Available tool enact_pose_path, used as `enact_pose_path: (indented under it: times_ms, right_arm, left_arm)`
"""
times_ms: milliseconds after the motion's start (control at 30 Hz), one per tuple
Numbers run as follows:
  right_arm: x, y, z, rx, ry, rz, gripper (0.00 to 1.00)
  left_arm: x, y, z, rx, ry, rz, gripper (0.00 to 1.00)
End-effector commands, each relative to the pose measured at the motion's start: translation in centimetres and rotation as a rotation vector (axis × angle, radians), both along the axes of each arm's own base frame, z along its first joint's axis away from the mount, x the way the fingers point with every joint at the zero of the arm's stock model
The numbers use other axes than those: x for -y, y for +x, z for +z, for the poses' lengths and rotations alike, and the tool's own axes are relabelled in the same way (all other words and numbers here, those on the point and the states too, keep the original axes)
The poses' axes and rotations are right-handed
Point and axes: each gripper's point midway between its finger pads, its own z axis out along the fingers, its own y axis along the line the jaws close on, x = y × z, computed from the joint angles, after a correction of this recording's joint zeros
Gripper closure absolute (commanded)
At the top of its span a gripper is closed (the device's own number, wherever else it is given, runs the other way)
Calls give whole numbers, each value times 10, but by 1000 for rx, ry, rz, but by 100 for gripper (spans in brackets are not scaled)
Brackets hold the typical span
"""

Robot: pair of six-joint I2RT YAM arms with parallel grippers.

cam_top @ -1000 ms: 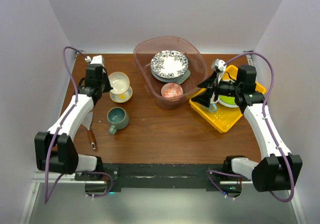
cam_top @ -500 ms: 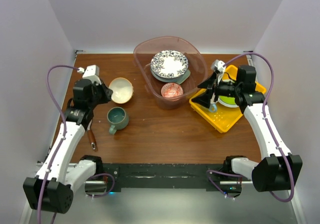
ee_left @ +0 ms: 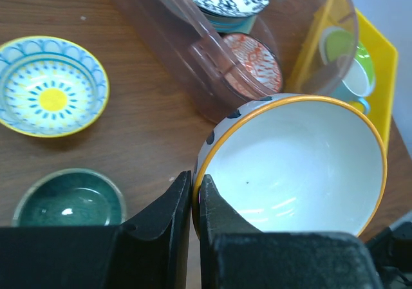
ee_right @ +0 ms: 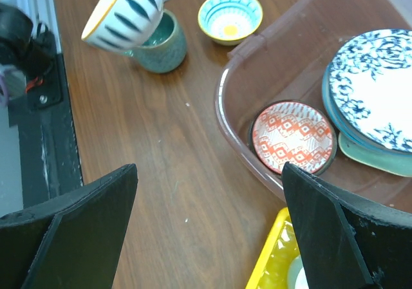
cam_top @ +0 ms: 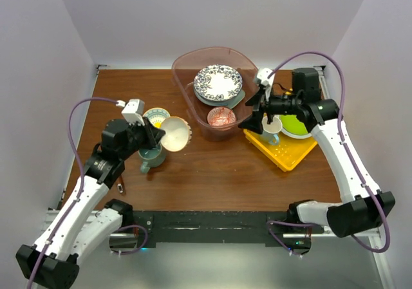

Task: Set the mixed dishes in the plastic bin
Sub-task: Pick up the bowl from the center of the board.

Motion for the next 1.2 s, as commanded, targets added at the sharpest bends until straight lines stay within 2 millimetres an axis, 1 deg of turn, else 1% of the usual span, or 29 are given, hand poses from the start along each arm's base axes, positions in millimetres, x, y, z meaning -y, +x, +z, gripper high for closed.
enact_pose_path:
  times_ms: [0,33,100,133,167,200,267,333,367,433,467,533,567,633,667,733,767,800,833,867,900,933,1000,1033,1067,1100,1133,1167]
  right_arm:
    - [-8,-2,0,16,-101,-9,2]
    - [-14,-5,3,22,-107,5,2]
    - [-17,-3,-1,15,-129,1,2]
    - [-23,-6,0,18,-134,14,2]
    - [-25,-7,0,14,-140,19,2]
    - [-26,-6,-3,13,-154,14,2]
    - [-33,-11,-3,13,-165,31,2]
    - [-37,-12,-4,15,-177,33,2]
    - [-37,-14,-4,13,-183,35,2]
    - [-39,-15,-4,15,-192,30,2]
    - [-39,-16,-4,12,-194,30,2]
    - [-39,-19,-2,7,-188,27,2]
    - [-40,-20,-1,2,-185,25,2]
    - [-41,-23,3,-9,-170,22,2]
    - [-41,-22,5,-7,-163,16,2]
    - [-44,-23,10,-18,-147,9,2]
    - [-44,-22,10,-23,-144,3,2]
    - [-46,-22,12,-29,-137,1,2]
    - [-48,-23,13,-48,-126,-10,2]
    - [-50,-21,15,-52,-116,-15,2]
    - [-52,-21,15,-60,-108,-21,2]
    - [-55,-23,11,-95,-98,-32,2]
    - [-60,-22,10,-106,-80,-42,2]
    - [-64,-24,4,-128,-84,-54,2]
    - [-67,-23,4,-120,-82,-62,2]
    - [-71,-26,3,-121,-85,-61,2]
    - [-70,-21,-1,-115,-93,-97,2]
    - [-69,-19,-3,-111,-102,-119,2]
  left_arm:
    - [17,-4,28,87,-107,-9,100]
    - [19,-5,27,83,-117,-6,100]
    - [25,-9,26,81,-125,-19,100]
    - [27,-10,26,80,-130,-10,100]
    - [34,-13,26,79,-135,-32,100]
    - [38,-14,26,77,-135,-36,100]
    - [47,-16,27,77,-135,-38,100]
    - [50,-16,29,84,-127,-16,100]
    - [58,-19,32,83,-128,-32,100]
    - [59,-17,35,90,-121,0,100]
    - [65,-20,38,91,-120,-9,100]
    - [66,-18,42,97,-120,17,100]
    - [72,-21,45,98,-123,6,100]
    - [75,-19,47,100,-124,30,100]
    - [81,-20,48,99,-121,21,100]
    - [84,-19,49,100,-121,42,100]
    - [92,-19,53,103,-124,33,100]
    - [95,-19,53,103,-121,33,100]
    - [96,-17,59,109,-130,53,100]
    - [103,-18,56,101,-120,46,100]
    - [105,-18,57,103,-121,50,100]
    - [106,-16,60,107,-129,65,100]
    - [115,-17,58,101,-122,62,100]
    - [116,-14,63,102,-131,88,100]
    - [120,-14,56,85,-107,91,100]
    - [119,-11,57,86,-98,113,100]
    - [122,-10,62,85,-103,123,100]
    - [126,-10,57,74,-86,124,100]
